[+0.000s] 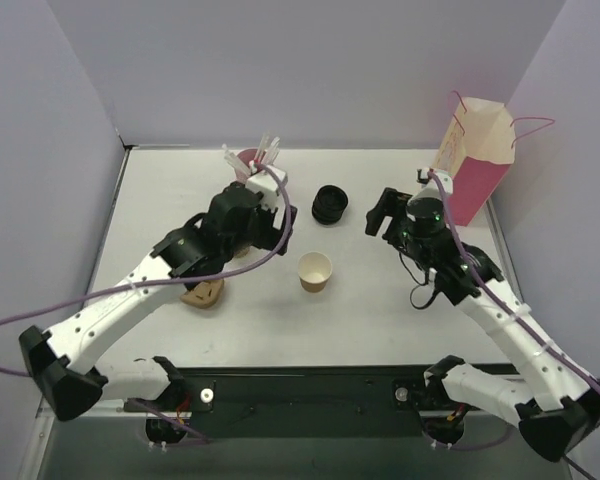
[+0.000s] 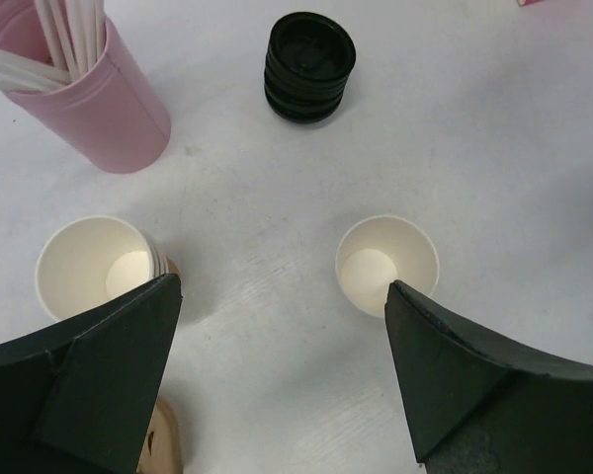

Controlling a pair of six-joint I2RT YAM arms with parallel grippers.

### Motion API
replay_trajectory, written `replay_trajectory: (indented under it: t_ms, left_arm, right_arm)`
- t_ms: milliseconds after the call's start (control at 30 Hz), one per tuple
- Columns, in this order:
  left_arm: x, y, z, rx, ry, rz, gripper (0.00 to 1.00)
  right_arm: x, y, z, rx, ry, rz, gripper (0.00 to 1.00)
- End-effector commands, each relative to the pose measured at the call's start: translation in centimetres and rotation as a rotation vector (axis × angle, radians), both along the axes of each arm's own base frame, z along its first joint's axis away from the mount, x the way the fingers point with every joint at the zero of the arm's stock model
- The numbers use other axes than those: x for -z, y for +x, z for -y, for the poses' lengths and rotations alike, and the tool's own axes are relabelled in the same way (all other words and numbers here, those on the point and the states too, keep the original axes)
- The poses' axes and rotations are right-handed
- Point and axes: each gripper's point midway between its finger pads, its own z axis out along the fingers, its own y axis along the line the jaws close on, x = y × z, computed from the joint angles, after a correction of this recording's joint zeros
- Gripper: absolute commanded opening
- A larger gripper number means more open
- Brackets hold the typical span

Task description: Pack the takeout coffee

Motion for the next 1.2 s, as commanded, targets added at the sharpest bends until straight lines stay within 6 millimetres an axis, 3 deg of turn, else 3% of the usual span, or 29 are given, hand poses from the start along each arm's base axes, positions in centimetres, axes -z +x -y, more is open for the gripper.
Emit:
replay_trajectory:
  t_ms: [0, 33, 67, 100, 167, 200, 267, 300, 333, 500, 600, 667, 700, 767, 933, 1067, 1167]
  left_arm:
    - [-1.5, -1.0, -2.4, 0.029, -0.035, 0.15, 0.97]
    - [0.5, -1.1, -3.4, 0.005, -0.008, 0.145, 0.97]
    - [-0.1, -1.1, -3.6, -0.003, -0.037, 0.181, 0.97]
    - [-0.5, -1.6, -4.4, -0.01, -0.06, 0.208, 0.97]
    - [0.6, -2.2, -5.2, -0.011, -0.065, 0.233, 0.97]
    - [0.8, -2.4, -5.3, -0.008, -0.062, 0.24, 0.97]
    - [1.1, -2.9, -5.9, -0.01, -0.035, 0.261, 0.97]
    - [1.1, -3.1, -6.1, -0.006, -0.021, 0.267, 0.97]
    - [1.1, -3.2, -6.3, -0.012, -0.01, 0.273, 0.97]
    - [1.0, -3.6, -6.3, 0.002, 0.029, 0.304, 0.97]
    - [0.8, -3.3, -6.8, -0.016, 0.059, 0.305, 0.97]
    - [0.6, -3.5, -6.7, -0.006, 0.051, 0.297, 0.97]
    - [0.9, -3.5, -6.6, 0.003, 0.047, 0.289, 0.97]
    - [1.2, -3.7, -6.8, 0.001, 0.053, 0.275, 0.97]
    - [1.3, -2.7, -7.4, -0.039, 0.077, 0.287, 0.97]
    - [1.5, -3.2, -6.3, 0.017, 0.065, 0.251, 0.97]
    - [2.0, -3.1, -6.6, 0.002, 0.078, 0.244, 0.97]
  right_arm:
    - [0.2, 5.1, -2.3, -0.011, 0.055, -0.026, 0.73]
    - [-0.2, 6.4, -2.4, 0.006, 0.086, -0.013, 0.73]
    - [0.1, 7.2, -2.7, 0.008, 0.097, -0.024, 0.73]
    - [1.8, 8.6, -3.2, 0.011, 0.091, -0.073, 0.72]
    - [1.9, 10.6, -3.3, 0.041, 0.107, -0.081, 0.7]
    - [3.8, 11.8, -3.4, 0.058, 0.094, -0.122, 0.7]
    - [4.5, 14.0, -2.8, 0.104, 0.114, -0.115, 0.69]
    - [6.8, 15.2, -2.7, 0.126, 0.117, -0.159, 0.68]
    - [7.5, 15.8, -3.5, 0.096, 0.154, -0.183, 0.66]
    - [12.4, 19.2, -3.0, 0.138, 0.178, -0.283, 0.62]
    - [12.7, 21.1, -4.5, 0.053, 0.222, -0.271, 0.58]
    - [13.7, 21.8, -4.9, 0.037, 0.193, -0.294, 0.58]
    - [13.3, 22.3, -4.9, 0.039, 0.182, -0.294, 0.58]
    - [14.9, 22.1, -4.7, 0.053, 0.17, -0.346, 0.57]
    - [14.8, 22.3, -6.1, -0.021, 0.176, -0.37, 0.56]
    - [16.1, 21.6, -5.7, -0.015, 0.132, -0.407, 0.53]
    - [16.8, 21.2, -5.1, -0.009, 0.098, -0.417, 0.51]
